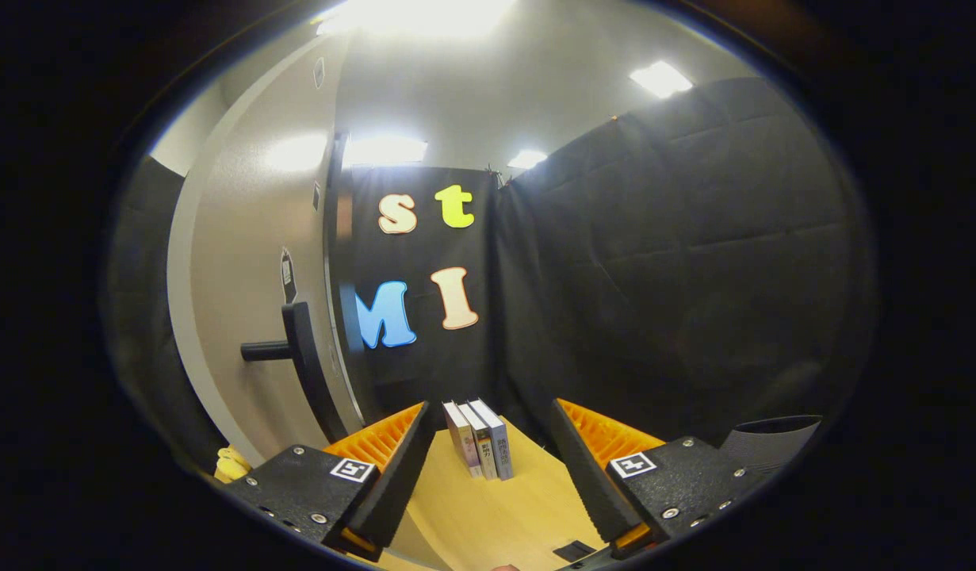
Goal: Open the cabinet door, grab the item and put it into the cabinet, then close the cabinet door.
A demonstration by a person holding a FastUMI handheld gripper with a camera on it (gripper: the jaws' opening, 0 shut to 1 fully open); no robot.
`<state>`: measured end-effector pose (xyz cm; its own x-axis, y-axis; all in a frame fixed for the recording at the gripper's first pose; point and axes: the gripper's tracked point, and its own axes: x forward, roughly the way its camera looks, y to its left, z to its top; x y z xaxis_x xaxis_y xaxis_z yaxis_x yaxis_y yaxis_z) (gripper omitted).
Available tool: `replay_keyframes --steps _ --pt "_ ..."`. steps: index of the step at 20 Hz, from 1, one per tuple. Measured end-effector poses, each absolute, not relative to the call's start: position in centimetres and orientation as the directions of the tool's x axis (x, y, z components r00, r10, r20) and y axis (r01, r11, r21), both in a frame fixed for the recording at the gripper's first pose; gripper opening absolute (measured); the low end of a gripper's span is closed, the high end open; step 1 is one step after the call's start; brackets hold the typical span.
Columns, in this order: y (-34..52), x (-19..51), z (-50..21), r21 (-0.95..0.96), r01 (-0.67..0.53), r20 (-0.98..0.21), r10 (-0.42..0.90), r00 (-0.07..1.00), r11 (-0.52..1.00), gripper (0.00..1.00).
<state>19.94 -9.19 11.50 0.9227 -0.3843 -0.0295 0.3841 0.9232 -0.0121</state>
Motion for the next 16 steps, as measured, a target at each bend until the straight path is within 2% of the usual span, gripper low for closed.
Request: replay_keyframes --steps 11,16 --pt "-4.4 19.8 10.1 0.0 0.317 -0.056 -0.316 0.947 0.949 0.89" --pt "-0.4 20.1 9.9 0.002 0.22 -0.05 -0.22 0.974 0.976 0.89"
